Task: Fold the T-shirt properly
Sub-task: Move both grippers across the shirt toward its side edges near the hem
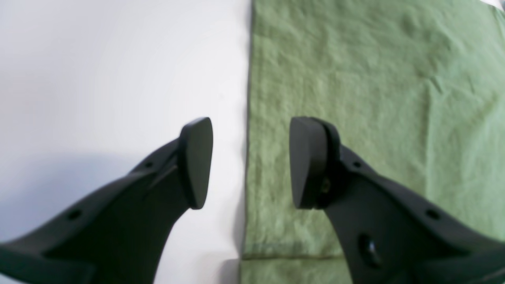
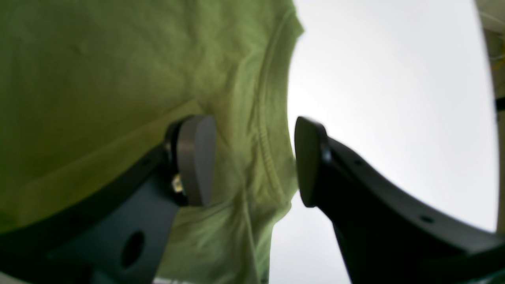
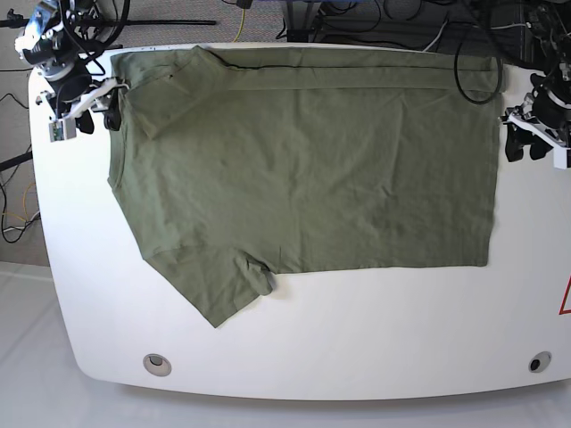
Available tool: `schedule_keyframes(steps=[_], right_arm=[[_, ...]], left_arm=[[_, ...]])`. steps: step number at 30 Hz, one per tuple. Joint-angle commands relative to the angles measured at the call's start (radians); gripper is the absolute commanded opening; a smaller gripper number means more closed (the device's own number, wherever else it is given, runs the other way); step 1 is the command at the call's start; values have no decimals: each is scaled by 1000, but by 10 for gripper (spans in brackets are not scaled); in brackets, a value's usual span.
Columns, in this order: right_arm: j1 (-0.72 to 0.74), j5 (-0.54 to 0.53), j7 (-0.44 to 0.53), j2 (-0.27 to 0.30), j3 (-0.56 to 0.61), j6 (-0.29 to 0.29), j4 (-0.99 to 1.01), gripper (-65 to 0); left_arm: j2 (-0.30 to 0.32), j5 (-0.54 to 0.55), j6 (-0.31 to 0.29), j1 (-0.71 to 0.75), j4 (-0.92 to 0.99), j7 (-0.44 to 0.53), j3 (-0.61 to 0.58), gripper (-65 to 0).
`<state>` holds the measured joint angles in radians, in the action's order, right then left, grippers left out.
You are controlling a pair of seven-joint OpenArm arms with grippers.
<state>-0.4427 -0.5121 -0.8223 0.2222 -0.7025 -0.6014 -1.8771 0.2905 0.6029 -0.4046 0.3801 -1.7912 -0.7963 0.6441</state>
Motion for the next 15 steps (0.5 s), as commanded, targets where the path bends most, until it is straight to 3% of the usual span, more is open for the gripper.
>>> schedule_keyframes(steps=[1, 15], right_arm=[[46, 7, 2, 13, 7, -1, 31, -340], [90, 8, 0, 23, 102, -5, 51, -337]], left_arm=[[-1, 3, -8, -12, -18, 11, -16, -359], [10, -24, 3, -79, -19, -30, -72, -354]])
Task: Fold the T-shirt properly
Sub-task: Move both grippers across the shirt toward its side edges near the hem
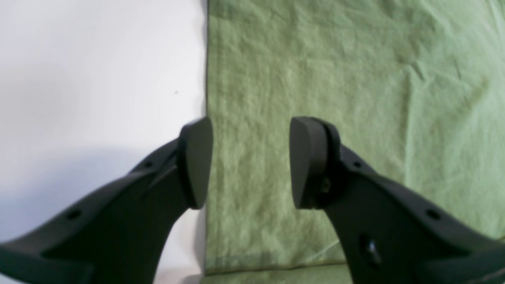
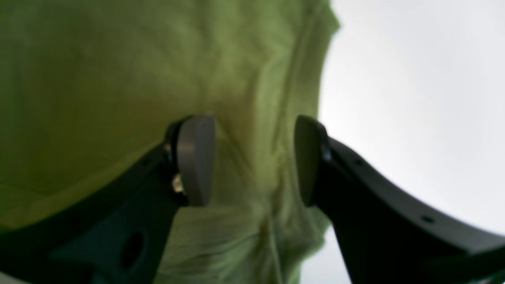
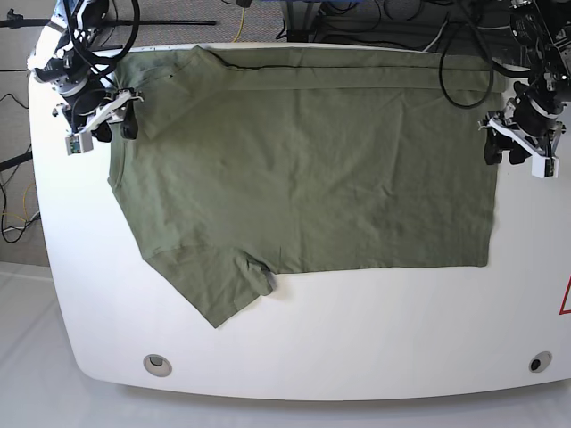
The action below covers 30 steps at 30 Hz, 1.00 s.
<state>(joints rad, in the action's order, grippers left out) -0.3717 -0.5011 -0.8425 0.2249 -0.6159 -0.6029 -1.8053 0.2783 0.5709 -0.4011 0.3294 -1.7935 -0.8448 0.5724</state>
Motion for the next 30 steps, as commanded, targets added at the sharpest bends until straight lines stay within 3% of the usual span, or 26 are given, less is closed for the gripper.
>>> schedule_keyframes(steps=[1, 12, 14, 22, 30], right_arm=[[27, 4, 20, 22, 25, -3, -21, -337], [186, 117, 8, 35, 130, -8, -15, -334], [248, 147, 7, 45, 176, -8, 24, -331], [346, 164, 3, 50, 228, -7, 93, -331], [376, 161, 7, 51, 243, 3, 135, -330]], left_arm=[[24, 3, -1, -43, -13, 18, -3, -353], [58, -114, 5, -299, 168, 26, -116, -333], [75, -140, 9, -370, 286, 64, -168, -328], [92, -138, 15, -437, 432, 124, -220, -326], [83, -147, 16, -417, 460, 150, -216, -324]])
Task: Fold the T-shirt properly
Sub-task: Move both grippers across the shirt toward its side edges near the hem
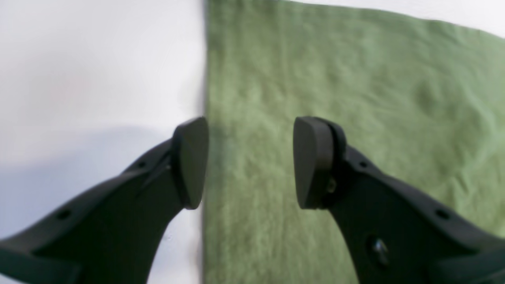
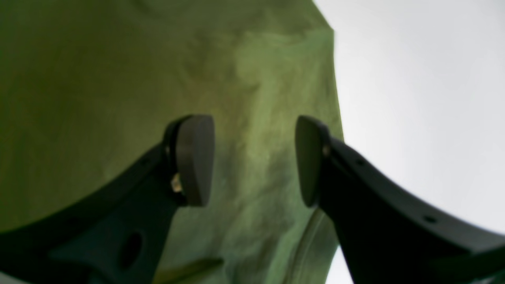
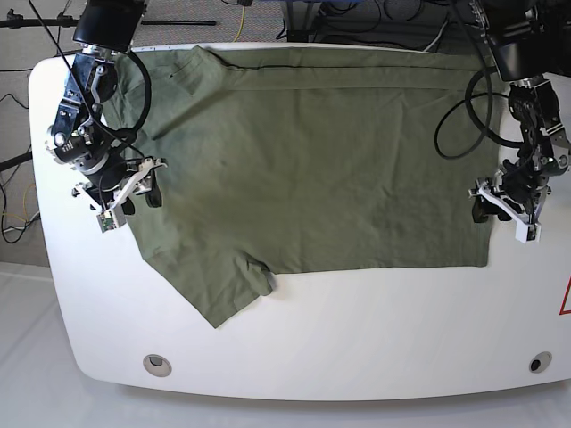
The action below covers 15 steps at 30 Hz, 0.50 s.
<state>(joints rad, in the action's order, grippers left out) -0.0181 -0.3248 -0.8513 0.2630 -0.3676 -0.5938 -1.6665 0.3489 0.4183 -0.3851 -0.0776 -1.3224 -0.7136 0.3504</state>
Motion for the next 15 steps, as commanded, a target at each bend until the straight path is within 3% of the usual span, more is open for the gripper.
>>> schedule_keyframes(steps=[1, 15], right_arm=[[27, -15, 16, 13, -6, -7, 2, -330], [142, 0, 53, 2, -13, 8, 173, -331]], left_arm=[[13, 6, 0, -10, -9, 19, 5, -324], [38, -31, 4, -63, 38, 54, -41, -320]])
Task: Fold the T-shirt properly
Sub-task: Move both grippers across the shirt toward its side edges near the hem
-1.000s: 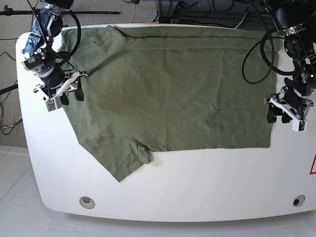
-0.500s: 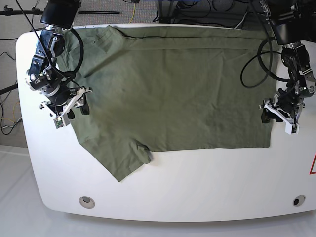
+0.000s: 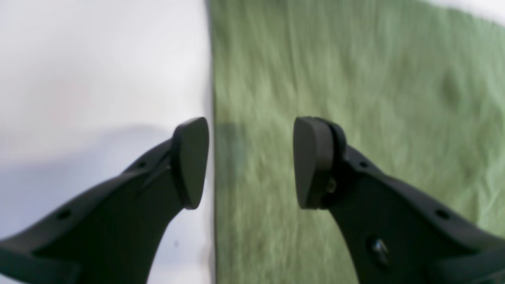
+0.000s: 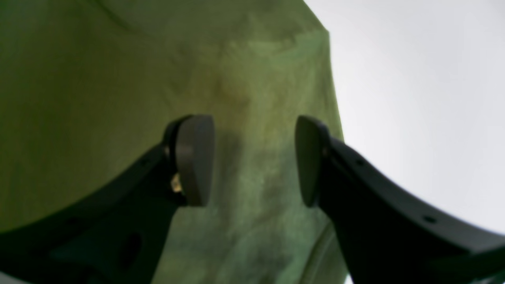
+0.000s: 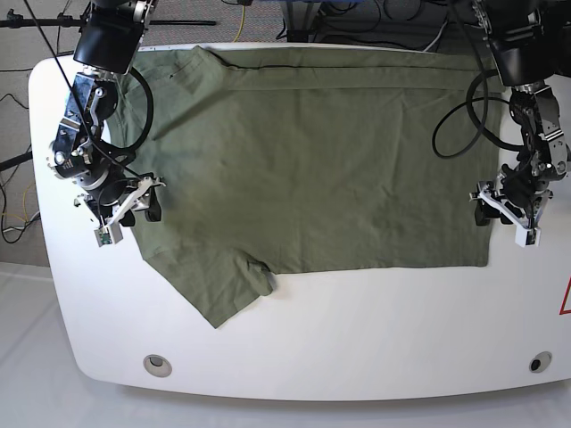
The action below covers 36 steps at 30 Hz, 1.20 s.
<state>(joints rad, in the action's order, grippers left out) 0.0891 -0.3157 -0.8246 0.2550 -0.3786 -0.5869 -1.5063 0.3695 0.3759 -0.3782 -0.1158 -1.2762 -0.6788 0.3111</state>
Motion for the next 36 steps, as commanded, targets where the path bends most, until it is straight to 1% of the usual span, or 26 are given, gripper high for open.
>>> schedule_keyframes(steps=[1, 3, 11, 15, 21, 31, 36], right_arm=[[42, -9, 29, 9, -1, 2, 23, -331], [71, -9, 46, 3, 11, 3, 97, -332], [120, -4, 77, 0, 19, 8, 187, -335], [147, 0, 101, 7, 26, 5, 244, -335], [157, 3, 109, 7, 25, 4, 275, -335], [169, 1, 108, 12, 20, 3, 289, -334], [226, 13, 116, 14, 25, 3, 352, -333]], left_arm=[[19, 12, -4, -30, -7, 17, -5, -320], [18, 3, -4, -51, -1, -2, -15, -320], [19, -7, -4, -94, 31, 3, -29, -320], [18, -15, -3, -116, 87, 6, -11, -323], [16, -18, -1, -111, 107, 8, -7, -322], [19, -8, -7, -82, 76, -5, 0, -330], [22, -15, -8, -94, 82, -2, -2, -339]])
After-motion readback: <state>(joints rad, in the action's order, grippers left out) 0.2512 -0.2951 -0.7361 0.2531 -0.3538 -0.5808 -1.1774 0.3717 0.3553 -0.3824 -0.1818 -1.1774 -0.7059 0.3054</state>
